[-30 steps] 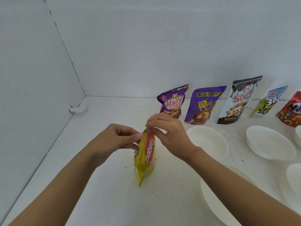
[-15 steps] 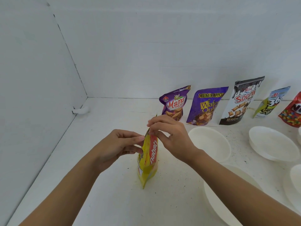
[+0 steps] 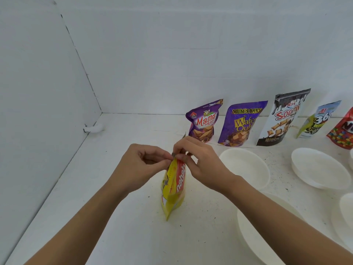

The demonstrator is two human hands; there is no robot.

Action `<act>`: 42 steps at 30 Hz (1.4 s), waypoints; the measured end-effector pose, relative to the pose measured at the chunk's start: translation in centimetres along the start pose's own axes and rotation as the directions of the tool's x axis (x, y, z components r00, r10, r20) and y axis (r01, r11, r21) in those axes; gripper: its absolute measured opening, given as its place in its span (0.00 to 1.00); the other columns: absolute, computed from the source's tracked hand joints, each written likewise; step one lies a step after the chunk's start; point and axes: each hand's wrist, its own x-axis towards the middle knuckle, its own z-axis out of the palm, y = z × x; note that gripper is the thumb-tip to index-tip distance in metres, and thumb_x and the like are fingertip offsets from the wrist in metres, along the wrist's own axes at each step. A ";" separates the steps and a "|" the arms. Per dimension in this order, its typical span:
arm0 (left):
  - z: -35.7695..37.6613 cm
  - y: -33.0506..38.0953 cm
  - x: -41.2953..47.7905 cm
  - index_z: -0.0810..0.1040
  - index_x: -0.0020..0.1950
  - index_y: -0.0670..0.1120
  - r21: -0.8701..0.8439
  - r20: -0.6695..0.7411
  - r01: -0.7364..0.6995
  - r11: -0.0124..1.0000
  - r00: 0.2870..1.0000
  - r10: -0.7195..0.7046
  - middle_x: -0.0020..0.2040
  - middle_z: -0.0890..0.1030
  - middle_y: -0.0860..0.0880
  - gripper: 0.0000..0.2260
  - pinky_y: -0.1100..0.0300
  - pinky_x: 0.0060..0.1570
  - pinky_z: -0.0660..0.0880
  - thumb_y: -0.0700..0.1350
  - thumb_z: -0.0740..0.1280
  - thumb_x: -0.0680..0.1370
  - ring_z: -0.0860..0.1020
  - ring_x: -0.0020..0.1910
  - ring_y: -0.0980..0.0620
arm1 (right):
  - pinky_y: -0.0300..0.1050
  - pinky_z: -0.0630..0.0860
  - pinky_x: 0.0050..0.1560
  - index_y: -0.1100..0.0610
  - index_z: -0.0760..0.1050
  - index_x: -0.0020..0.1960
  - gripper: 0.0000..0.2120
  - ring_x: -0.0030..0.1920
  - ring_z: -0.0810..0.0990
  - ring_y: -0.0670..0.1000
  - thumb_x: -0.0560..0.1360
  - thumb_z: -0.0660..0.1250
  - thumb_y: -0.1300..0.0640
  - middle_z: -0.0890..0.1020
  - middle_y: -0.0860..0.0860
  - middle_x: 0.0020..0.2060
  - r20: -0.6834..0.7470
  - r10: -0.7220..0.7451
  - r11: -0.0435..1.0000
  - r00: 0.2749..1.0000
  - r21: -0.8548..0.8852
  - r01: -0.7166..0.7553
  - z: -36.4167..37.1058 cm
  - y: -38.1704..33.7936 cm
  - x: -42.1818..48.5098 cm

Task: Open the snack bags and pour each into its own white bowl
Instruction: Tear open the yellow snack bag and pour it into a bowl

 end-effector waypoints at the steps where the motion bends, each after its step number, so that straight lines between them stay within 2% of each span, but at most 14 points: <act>1: -0.3 -0.1 -0.1 0.87 0.48 0.49 0.033 0.034 -0.048 0.998 0.998 0.046 0.42 0.88 0.53 0.07 0.64 0.48 0.81 0.38 0.73 0.76 0.86 0.44 0.54 | 0.34 0.74 0.48 0.58 0.77 0.52 0.04 0.48 0.76 0.45 0.80 0.64 0.64 0.78 0.48 0.48 0.013 -0.003 1.000 1.000 0.009 0.003 -0.2 0.0 0.0; 4: -1.3 -0.7 0.1 0.86 0.54 0.53 0.204 0.164 -0.224 0.953 0.968 0.192 0.47 0.87 0.59 0.08 0.67 0.51 0.79 0.44 0.72 0.76 0.85 0.49 0.58 | 0.37 0.76 0.48 0.59 0.79 0.51 0.04 0.50 0.77 0.46 0.80 0.65 0.64 0.79 0.48 0.48 0.043 -0.011 1.000 0.999 0.028 0.009 -0.8 0.1 0.0; 6: -1.9 -1.0 0.5 0.86 0.54 0.54 0.315 0.196 -0.329 0.890 0.940 0.278 0.47 0.86 0.61 0.09 0.63 0.50 0.79 0.50 0.72 0.75 0.84 0.49 0.57 | 0.39 0.76 0.49 0.57 0.79 0.52 0.04 0.50 0.77 0.46 0.80 0.66 0.62 0.79 0.48 0.49 0.081 -0.015 1.000 0.997 0.025 0.013 -1.0 0.2 0.1; 9: -2.0 -1.1 1.6 0.87 0.51 0.50 0.308 0.190 -0.405 0.861 0.913 0.361 0.46 0.86 0.58 0.08 0.59 0.47 0.80 0.48 0.73 0.74 0.84 0.46 0.55 | 0.38 0.76 0.51 0.55 0.80 0.54 0.05 0.52 0.76 0.44 0.80 0.66 0.60 0.78 0.47 0.51 0.125 -0.006 1.000 0.992 -0.014 0.008 -0.8 0.4 0.1; 13: -1.3 -1.2 2.7 0.86 0.52 0.48 0.318 0.262 -0.496 0.808 0.865 0.427 0.49 0.82 0.54 0.07 0.67 0.46 0.77 0.47 0.71 0.76 0.80 0.49 0.55 | 0.37 0.74 0.53 0.58 0.79 0.53 0.05 0.51 0.76 0.43 0.80 0.65 0.62 0.80 0.48 0.51 0.136 -0.021 1.000 0.990 -0.018 0.024 -1.1 0.8 0.0; 18: -0.6 -1.7 3.2 0.85 0.51 0.44 0.327 0.259 -0.587 0.741 0.809 0.527 0.49 0.80 0.51 0.08 0.69 0.46 0.74 0.47 0.70 0.78 0.77 0.49 0.58 | 0.37 0.75 0.51 0.58 0.80 0.53 0.05 0.51 0.76 0.44 0.80 0.66 0.60 0.80 0.48 0.51 0.144 -0.015 0.999 0.989 0.042 0.009 -1.8 1.0 -0.1; 20: -0.2 -2.0 3.2 0.84 0.51 0.43 0.327 0.250 -0.614 0.718 0.789 0.561 0.50 0.80 0.52 0.08 0.67 0.46 0.75 0.46 0.69 0.79 0.78 0.50 0.57 | 0.38 0.75 0.50 0.58 0.79 0.53 0.04 0.51 0.76 0.45 0.80 0.66 0.60 0.79 0.49 0.50 0.138 -0.008 0.999 0.990 0.053 0.000 -1.9 1.1 -0.2; 22: 0.1 -2.3 3.2 0.84 0.51 0.44 0.326 0.228 -0.611 0.722 0.792 0.567 0.51 0.80 0.54 0.08 0.63 0.43 0.75 0.45 0.68 0.79 0.78 0.49 0.55 | 0.42 0.75 0.52 0.57 0.79 0.52 0.04 0.52 0.76 0.47 0.80 0.66 0.59 0.79 0.48 0.51 0.133 -0.013 1.000 0.991 0.013 0.011 -2.0 1.2 -0.4; 27: 0.2 -2.4 3.4 0.83 0.51 0.42 0.320 0.275 -0.622 0.714 0.783 0.558 0.53 0.80 0.53 0.04 0.73 0.46 0.70 0.41 0.68 0.81 0.77 0.50 0.60 | 0.49 0.73 0.51 0.56 0.77 0.51 0.03 0.50 0.74 0.50 0.80 0.64 0.60 0.79 0.47 0.48 0.175 -0.051 0.996 0.983 -0.065 0.063 -2.2 0.9 -0.3; 32: -2.7 -2.2 3.5 0.81 0.56 0.41 0.366 0.405 -0.655 0.662 0.752 0.521 0.56 0.82 0.53 0.09 0.62 0.52 0.78 0.42 0.62 0.83 0.81 0.55 0.56 | 0.49 0.70 0.50 0.60 0.76 0.46 0.04 0.47 0.71 0.52 0.79 0.63 0.63 0.77 0.51 0.43 0.200 -0.053 0.993 0.978 -0.091 0.072 -4.0 1.2 -0.5; 35: -5.5 -2.4 3.4 0.79 0.58 0.44 0.418 0.431 -0.646 0.639 0.760 0.486 0.56 0.81 0.54 0.10 0.53 0.47 0.79 0.46 0.60 0.84 0.82 0.51 0.51 | 0.51 0.71 0.48 0.59 0.74 0.43 0.04 0.46 0.71 0.53 0.75 0.62 0.62 0.77 0.50 0.39 0.101 -0.034 0.987 0.994 -0.152 0.049 -5.7 1.9 -0.9; 37: -6.3 -2.3 3.5 0.78 0.58 0.47 0.491 0.444 -0.649 0.581 0.760 0.474 0.56 0.80 0.57 0.11 0.51 0.45 0.79 0.48 0.58 0.85 0.82 0.50 0.50 | 0.49 0.71 0.48 0.58 0.74 0.43 0.03 0.48 0.71 0.53 0.74 0.62 0.59 0.77 0.49 0.40 0.080 -0.016 0.972 0.997 -0.231 0.034 -5.9 1.7 -0.9; 39: -5.9 -1.8 3.6 0.78 0.59 0.49 0.547 0.469 -0.666 0.508 0.746 0.473 0.56 0.79 0.59 0.10 0.53 0.44 0.78 0.49 0.58 0.85 0.81 0.49 0.53 | 0.47 0.69 0.49 0.56 0.75 0.44 0.05 0.48 0.70 0.52 0.75 0.65 0.55 0.76 0.48 0.40 0.090 -0.014 0.959 0.996 -0.282 0.039 -5.5 1.4 -0.9; 42: -4.4 -0.8 3.2 0.79 0.61 0.53 0.533 0.513 -0.695 0.483 0.719 0.468 0.57 0.78 0.59 0.10 0.61 0.46 0.76 0.52 0.61 0.83 0.78 0.50 0.57 | 0.49 0.70 0.52 0.53 0.76 0.48 0.07 0.50 0.70 0.51 0.78 0.66 0.50 0.74 0.47 0.45 0.122 -0.016 0.955 0.992 -0.291 0.051 -4.9 1.2 -1.5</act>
